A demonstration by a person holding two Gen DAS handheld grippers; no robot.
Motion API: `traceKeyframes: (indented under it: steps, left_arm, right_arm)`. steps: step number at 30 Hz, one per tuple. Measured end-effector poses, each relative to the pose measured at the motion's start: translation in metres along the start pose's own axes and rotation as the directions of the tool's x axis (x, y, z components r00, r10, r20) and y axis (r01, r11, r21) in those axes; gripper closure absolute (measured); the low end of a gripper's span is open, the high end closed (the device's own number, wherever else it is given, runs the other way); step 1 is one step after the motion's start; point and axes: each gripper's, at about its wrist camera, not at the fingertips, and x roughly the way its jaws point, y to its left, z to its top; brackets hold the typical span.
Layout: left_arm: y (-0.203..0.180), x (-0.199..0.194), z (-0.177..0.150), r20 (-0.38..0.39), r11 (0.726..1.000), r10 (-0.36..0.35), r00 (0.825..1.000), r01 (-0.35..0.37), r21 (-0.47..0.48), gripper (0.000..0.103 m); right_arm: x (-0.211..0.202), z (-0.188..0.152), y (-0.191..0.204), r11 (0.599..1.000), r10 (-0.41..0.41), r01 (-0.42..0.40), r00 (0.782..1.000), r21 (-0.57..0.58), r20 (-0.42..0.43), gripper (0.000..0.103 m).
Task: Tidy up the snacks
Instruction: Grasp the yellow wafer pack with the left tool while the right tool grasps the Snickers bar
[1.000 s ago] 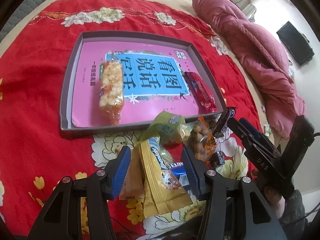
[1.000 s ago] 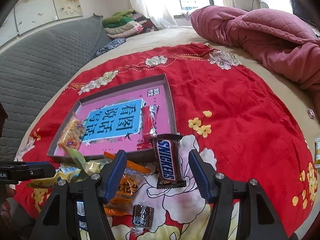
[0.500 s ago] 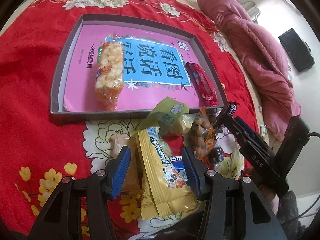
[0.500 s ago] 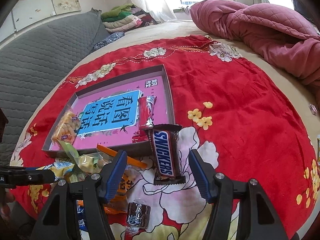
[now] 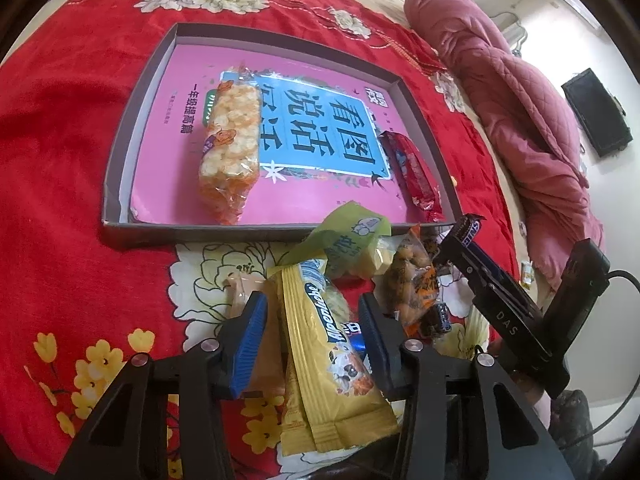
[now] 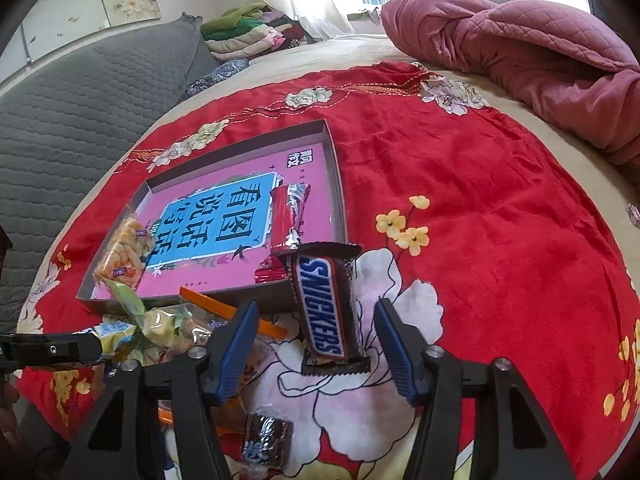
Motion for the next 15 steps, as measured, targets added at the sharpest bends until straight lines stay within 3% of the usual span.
traceKeyframes:
  steps: [7,10,15]
  left_arm:
    - [-0.0021,0.004,-0.0001,-0.006,1.0,0.006,1.0,-0.006,0.006,0.063]
    - [-0.0029,0.0047,-0.0001,-0.002,1.0,0.014,1.0,-0.014,0.012,0.065]
    - [0.0008,0.0065,0.0004,0.008,1.0,0.03,1.0,-0.03,0.007,0.078]
  right_arm:
    - [0.0061,0.0,-0.0017,1.0,0.011,-0.012,1.0,-0.014,-0.009,0.071]
    - [0.0056,0.0,-0.0037,1.0,0.02,-0.02,1.0,-0.003,-0.005,0.071]
    - [0.0034,0.0014,-0.0054,1.0,0.022,-0.022,1.0,0.004,0.0,0.072]
